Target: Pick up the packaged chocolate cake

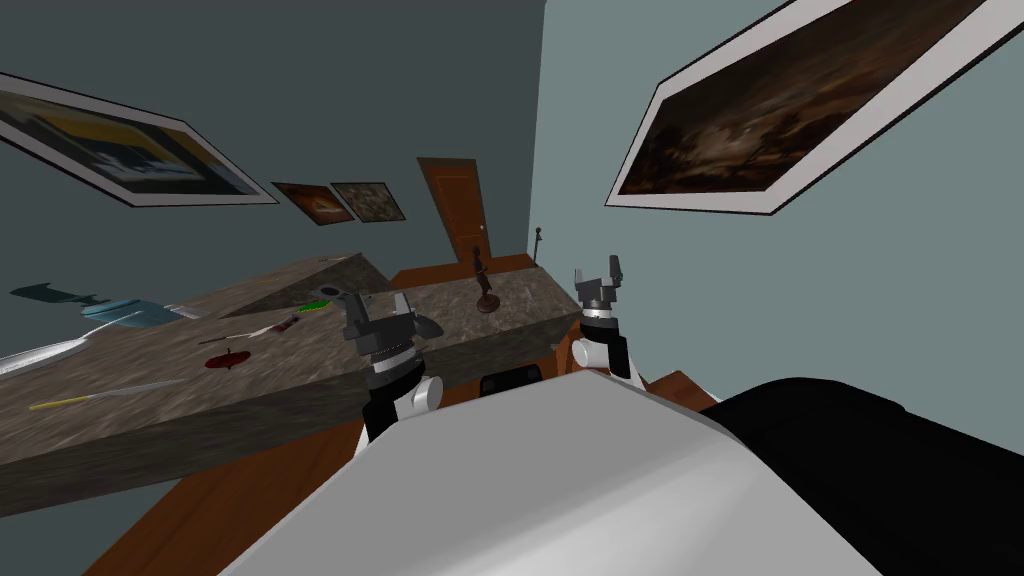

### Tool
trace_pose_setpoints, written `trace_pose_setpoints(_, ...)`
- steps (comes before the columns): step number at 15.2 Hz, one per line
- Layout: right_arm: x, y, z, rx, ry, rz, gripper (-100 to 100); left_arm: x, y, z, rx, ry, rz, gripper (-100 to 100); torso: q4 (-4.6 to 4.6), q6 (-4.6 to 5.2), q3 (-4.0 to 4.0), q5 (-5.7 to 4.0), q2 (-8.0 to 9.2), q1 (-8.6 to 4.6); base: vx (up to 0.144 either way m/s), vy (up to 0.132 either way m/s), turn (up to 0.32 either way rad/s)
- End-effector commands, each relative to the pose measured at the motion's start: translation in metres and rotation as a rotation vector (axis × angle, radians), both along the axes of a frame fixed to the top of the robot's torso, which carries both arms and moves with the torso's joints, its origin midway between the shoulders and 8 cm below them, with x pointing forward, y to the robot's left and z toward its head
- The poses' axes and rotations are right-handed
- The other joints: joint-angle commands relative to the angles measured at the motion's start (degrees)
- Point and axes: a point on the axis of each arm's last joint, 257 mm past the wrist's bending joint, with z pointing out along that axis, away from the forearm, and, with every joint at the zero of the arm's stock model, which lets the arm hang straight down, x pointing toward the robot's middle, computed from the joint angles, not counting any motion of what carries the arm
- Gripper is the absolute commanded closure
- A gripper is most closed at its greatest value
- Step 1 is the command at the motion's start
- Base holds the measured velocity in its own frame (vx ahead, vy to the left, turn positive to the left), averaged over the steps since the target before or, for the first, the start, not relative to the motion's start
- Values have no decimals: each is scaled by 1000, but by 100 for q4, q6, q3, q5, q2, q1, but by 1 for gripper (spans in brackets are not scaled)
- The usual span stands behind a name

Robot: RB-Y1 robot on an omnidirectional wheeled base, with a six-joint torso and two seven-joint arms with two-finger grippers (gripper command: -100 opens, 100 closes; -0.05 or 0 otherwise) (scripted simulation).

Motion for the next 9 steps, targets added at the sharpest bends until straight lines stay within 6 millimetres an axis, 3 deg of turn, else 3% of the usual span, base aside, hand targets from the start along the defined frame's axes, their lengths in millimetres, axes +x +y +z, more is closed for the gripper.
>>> trace_pose_setpoints(1,7,5,-3,-29,19,31,-100,0,0,0,0,0,0,0,0,0,0,0,0,0,0,0,0)
trace_pose_setpoints(4,13,8,-7,-44,36,55,-100,0,0,0,0,0,0,0,0,-1,-1,0,-1,-1,0,0,0)
trace_pose_setpoints(7,31,12,-18,-59,81,104,-100,0,0,0,0,0,0,0,-1,-1,-1,0,-2,-1,0,5,-9)
trace_pose_setpoints(9,53,14,-33,-54,137,152,-100,0,0,0,0,0,0,0,-1,0,-2,0,-2,0,-1,11,-15)
